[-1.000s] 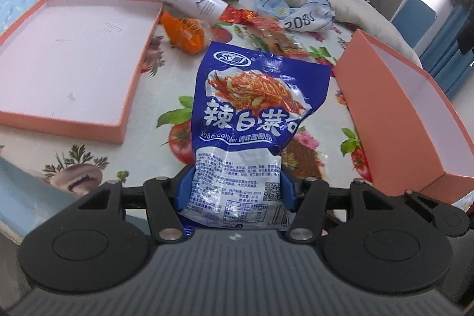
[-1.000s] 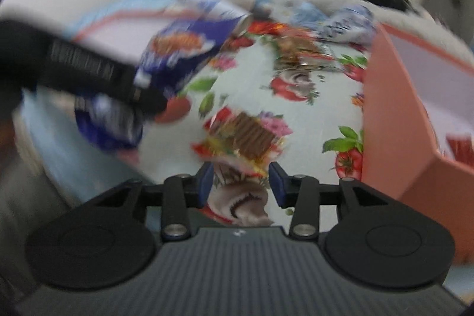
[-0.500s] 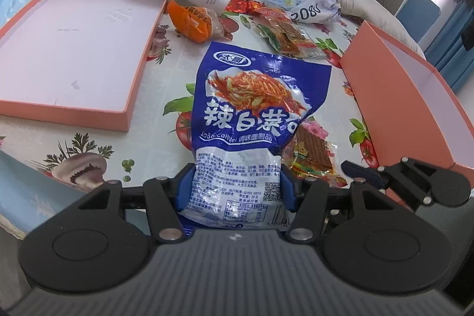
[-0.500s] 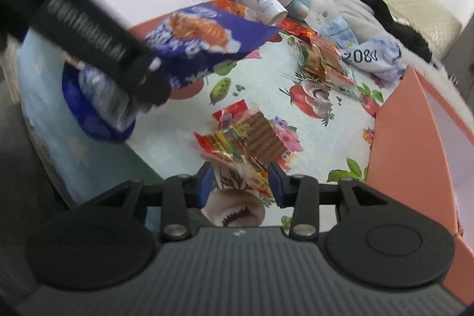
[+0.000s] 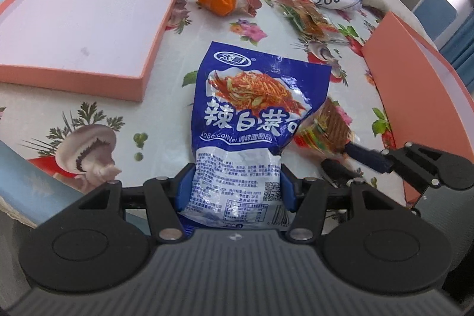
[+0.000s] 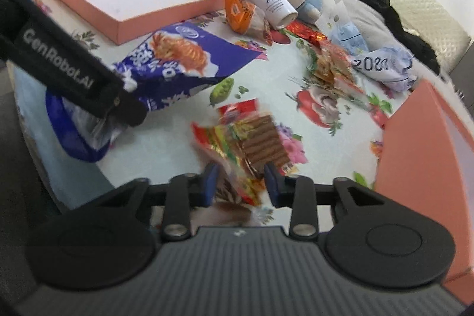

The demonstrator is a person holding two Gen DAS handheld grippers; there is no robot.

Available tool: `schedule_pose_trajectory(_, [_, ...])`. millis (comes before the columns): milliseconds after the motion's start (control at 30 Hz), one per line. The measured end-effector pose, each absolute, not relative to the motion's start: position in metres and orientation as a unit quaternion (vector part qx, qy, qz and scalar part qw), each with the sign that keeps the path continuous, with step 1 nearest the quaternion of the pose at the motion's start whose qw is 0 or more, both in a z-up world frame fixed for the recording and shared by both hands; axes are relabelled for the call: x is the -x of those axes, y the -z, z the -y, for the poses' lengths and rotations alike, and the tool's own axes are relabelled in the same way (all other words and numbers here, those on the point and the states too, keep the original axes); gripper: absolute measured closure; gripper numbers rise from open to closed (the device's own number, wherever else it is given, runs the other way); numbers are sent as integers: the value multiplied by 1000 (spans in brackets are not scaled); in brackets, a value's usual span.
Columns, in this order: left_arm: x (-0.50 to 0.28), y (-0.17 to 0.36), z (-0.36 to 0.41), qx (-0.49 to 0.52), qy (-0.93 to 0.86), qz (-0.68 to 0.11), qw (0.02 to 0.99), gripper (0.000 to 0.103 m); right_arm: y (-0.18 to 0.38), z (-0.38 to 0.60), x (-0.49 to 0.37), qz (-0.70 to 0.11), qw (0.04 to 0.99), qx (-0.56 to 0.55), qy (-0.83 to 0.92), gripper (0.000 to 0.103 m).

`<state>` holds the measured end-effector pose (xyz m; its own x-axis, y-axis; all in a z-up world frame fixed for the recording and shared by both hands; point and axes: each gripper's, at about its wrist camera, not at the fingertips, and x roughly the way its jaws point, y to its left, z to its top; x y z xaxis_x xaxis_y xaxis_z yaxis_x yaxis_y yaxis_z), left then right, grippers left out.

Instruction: Organize snacks

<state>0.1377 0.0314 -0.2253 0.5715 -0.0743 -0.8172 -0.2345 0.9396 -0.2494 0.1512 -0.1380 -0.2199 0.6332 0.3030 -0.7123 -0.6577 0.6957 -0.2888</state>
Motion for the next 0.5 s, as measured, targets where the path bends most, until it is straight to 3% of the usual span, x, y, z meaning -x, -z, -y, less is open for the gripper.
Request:
schedule_pose_trajectory(133, [-137, 223, -31, 164, -47, -458, 872, 40, 217, 140, -161, -351, 862, 228, -286, 91])
schedule_pose_trajectory(233, [-139, 215, -29, 159, -47, -451, 877, 40, 212, 144, -162, -353, 867, 207, -285, 96])
schedule_pose_trajectory(500, [-151, 179, -24, 157, -48, -441, 882, 40, 163, 174, -168, -334, 896, 119, -268, 99])
